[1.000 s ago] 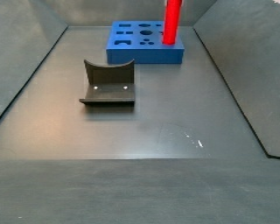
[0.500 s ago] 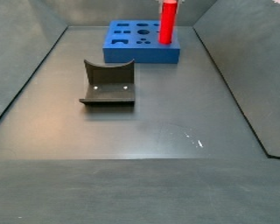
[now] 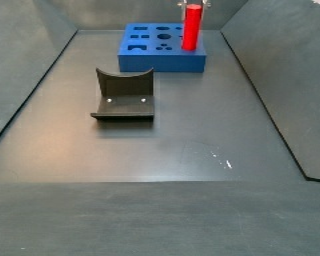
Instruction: Insert the hexagon object.
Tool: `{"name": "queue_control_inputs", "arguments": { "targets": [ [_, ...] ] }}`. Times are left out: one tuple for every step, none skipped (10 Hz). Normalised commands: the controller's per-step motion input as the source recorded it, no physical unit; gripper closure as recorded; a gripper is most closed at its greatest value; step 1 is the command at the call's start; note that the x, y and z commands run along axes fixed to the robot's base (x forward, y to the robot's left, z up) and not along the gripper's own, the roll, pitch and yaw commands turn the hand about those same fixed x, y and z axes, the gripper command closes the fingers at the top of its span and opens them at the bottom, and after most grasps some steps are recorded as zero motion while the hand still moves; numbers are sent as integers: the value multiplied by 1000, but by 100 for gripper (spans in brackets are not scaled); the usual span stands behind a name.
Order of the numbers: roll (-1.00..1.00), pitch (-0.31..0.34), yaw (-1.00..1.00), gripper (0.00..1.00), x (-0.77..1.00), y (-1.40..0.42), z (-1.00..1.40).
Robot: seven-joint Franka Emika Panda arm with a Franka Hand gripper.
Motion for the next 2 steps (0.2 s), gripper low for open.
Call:
{"name": "queue_control_inputs", "arguments": {
  "targets": [
    [-7,-50,0,100,-23,0,0],
    [0,0,0,100,0,0,0]
  ]
}}
